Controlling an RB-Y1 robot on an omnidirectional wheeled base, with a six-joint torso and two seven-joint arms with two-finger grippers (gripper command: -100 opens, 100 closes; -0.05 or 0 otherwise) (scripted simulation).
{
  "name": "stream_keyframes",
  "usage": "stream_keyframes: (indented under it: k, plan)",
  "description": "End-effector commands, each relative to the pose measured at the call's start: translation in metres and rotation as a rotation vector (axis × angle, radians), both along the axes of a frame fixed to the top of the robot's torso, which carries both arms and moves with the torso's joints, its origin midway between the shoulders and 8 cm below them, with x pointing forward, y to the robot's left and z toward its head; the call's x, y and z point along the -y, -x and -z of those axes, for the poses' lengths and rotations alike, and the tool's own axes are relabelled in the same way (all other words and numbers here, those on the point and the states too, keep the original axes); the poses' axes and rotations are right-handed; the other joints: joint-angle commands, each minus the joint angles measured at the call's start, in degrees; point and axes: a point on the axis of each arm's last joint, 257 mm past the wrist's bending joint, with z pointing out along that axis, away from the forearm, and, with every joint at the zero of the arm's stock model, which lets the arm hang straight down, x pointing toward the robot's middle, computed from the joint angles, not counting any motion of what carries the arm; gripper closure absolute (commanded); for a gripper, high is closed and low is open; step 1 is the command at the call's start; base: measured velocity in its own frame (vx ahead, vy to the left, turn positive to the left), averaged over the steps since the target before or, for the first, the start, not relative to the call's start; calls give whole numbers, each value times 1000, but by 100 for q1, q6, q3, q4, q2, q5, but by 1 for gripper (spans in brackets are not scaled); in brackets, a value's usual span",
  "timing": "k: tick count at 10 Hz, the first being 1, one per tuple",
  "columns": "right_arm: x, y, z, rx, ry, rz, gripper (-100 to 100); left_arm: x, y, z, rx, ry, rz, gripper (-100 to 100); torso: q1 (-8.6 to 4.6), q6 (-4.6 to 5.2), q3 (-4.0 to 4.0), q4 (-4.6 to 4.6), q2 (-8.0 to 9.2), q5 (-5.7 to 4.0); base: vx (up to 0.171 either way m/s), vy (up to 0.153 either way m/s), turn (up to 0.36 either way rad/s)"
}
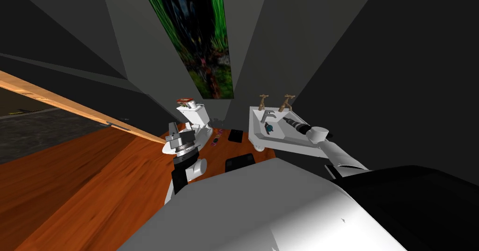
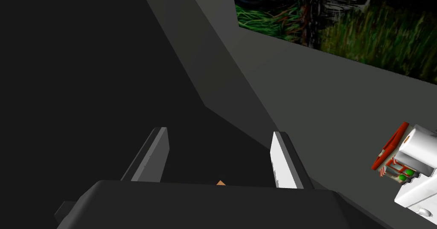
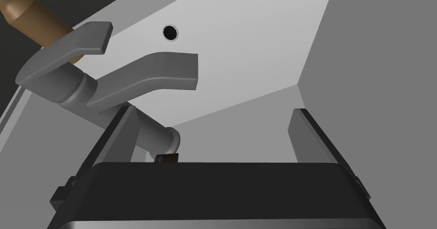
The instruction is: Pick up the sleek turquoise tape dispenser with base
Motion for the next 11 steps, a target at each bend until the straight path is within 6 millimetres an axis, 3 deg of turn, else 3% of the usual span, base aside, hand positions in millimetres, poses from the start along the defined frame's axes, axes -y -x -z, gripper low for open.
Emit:
stream_keyframes:
  k: [1, 2, 6, 8, 9, 11]
  plan:
    - [1, 1, 3, -18, 22, -4, -100, 0, 0, 0, 0, 0, 0, 0, 0, 0, 0, 0, 0, 0, 0, 0, 0]
    - [-3, -4, 12, 15, -74, 18, -100, 0, 0, 0, 0, 0, 0, 0, 0, 0, 1, 0, 2, 0, -127, -7, 41]
    - [9, -25, 7, 9, -59, 47, -100, 0, 0, 0, 0, 0, 0, 0, 1, 0, 11, 5, 17, 0, -58, 3, 5]
    - [10, -22, 14, -33, -14, 40, -100, 0, 0, 0, 0, 0, 0, 0, 0, 0, 1, 1, 1, 0, 11, -2, 2]
    - [-2, -29, 28, -4, -133, 55, -100, 0, 0, 0, 0, 0, 0, 0, -1, 1, 0, 0, 0, 0, -109, 7, 48]
    - [4, -36, 27, -9, -139, 75, -100, 0, 0, 0, 0, 0, 0, 0, 4, 2, 28, 11, 48, 1, -113, 5, 9]
